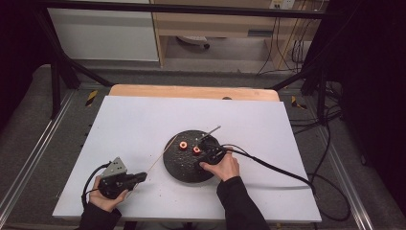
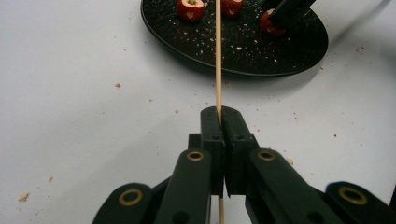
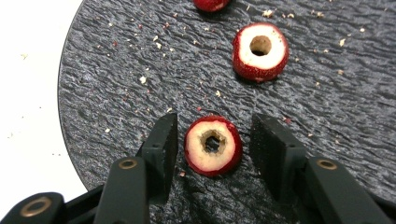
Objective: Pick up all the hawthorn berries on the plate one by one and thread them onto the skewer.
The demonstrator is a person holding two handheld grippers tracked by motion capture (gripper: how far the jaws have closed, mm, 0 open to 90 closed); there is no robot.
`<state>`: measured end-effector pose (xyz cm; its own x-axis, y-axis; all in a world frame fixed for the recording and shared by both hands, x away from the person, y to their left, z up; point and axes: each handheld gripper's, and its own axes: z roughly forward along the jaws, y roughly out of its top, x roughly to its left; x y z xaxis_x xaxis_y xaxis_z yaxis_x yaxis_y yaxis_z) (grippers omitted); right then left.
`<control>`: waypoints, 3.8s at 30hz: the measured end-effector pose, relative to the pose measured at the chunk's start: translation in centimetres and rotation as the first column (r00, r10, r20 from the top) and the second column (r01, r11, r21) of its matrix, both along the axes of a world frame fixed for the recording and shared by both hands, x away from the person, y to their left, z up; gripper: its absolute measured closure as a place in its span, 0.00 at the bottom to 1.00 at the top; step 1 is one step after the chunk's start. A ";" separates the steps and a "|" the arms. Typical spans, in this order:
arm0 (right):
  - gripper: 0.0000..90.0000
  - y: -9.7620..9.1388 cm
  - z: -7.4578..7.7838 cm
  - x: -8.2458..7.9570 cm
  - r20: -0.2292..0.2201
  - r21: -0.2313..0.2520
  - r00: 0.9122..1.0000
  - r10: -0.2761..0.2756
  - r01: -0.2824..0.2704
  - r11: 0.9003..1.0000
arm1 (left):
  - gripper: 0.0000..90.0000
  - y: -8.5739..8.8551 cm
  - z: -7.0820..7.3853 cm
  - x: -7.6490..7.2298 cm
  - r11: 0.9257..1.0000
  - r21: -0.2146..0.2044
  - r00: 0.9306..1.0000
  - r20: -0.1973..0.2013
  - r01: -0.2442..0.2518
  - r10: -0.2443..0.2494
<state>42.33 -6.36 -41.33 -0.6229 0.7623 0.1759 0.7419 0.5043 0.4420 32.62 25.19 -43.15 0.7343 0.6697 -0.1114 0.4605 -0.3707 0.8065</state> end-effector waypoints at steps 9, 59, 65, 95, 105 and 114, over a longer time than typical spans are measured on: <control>0.67 0.0 -0.2 0.2 -0.033 0.003 0.999 -0.019 0.020 1.000 | 0.98 0.0 0.0 0.0 1.000 0.002 1.000 0.000 0.003 -0.003; 0.68 -2.3 -0.3 -3.2 0.260 0.642 0.898 -0.355 0.114 0.758 | 0.98 -0.5 0.1 -0.4 1.000 0.017 1.000 0.026 -0.007 0.006; 0.68 -2.0 -1.5 -4.1 0.277 0.703 0.866 -0.417 0.112 0.702 | 0.98 -0.6 0.1 -0.5 1.000 0.022 1.000 0.027 -0.006 0.006; 0.68 -2.8 -0.3 -3.8 0.238 0.855 0.775 -0.586 0.118 0.504 | 0.98 -2.2 0.1 -1.0 1.000 0.005 1.000 0.019 0.013 -0.013; 0.68 -2.4 -0.7 -3.4 0.217 0.877 0.759 -0.614 0.125 0.465 | 0.98 -3.8 0.0 -1.1 1.000 -0.013 1.000 -0.003 0.011 -0.011; 0.68 -2.2 -1.3 -3.3 0.212 0.888 0.746 -0.632 0.123 0.443 | 0.98 -5.6 -0.2 -1.4 0.999 -0.030 1.000 -0.009 0.009 -0.009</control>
